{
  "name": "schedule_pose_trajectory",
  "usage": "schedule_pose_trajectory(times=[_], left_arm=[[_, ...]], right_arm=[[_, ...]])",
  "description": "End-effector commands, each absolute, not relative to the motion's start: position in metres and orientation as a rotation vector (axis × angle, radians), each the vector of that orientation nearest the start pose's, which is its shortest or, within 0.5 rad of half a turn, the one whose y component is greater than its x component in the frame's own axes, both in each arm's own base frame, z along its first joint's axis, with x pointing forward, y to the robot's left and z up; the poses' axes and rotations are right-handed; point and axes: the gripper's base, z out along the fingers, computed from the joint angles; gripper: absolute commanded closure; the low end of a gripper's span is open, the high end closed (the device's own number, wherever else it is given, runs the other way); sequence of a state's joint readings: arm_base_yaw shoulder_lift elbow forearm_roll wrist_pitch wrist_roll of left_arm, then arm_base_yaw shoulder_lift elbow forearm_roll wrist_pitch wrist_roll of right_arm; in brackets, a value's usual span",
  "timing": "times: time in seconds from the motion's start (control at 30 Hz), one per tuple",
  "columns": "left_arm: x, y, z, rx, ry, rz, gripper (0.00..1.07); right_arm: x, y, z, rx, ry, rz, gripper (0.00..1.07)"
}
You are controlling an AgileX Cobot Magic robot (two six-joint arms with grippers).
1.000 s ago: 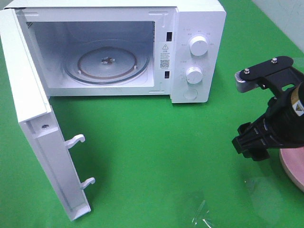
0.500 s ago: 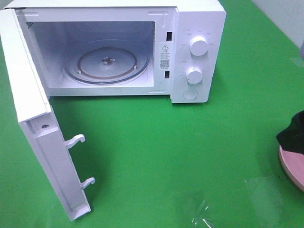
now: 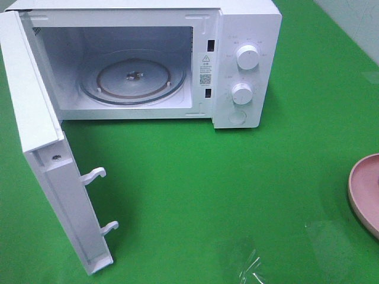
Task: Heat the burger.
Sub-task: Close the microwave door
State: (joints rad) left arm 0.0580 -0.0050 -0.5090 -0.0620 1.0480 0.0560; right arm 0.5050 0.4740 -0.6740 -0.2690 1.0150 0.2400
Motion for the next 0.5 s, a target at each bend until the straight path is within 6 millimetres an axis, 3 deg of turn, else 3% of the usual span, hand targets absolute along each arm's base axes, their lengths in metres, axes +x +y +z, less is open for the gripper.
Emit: schedule_pose_trajectory(times=[0.03,0.5], left_arm=[[-0.008,-0.006,0.28,-0.004,1.993,-0.008,0.07],[-0.008,-0.006,0.28,-0.004,1.993,-0.008,0.07]], right_arm=[[0.061,0.007,0.32,-0.314,2.2,0.038,0.29],[0.013,-0.009,0.292,-0.074,2.021,-0.014,0.31]])
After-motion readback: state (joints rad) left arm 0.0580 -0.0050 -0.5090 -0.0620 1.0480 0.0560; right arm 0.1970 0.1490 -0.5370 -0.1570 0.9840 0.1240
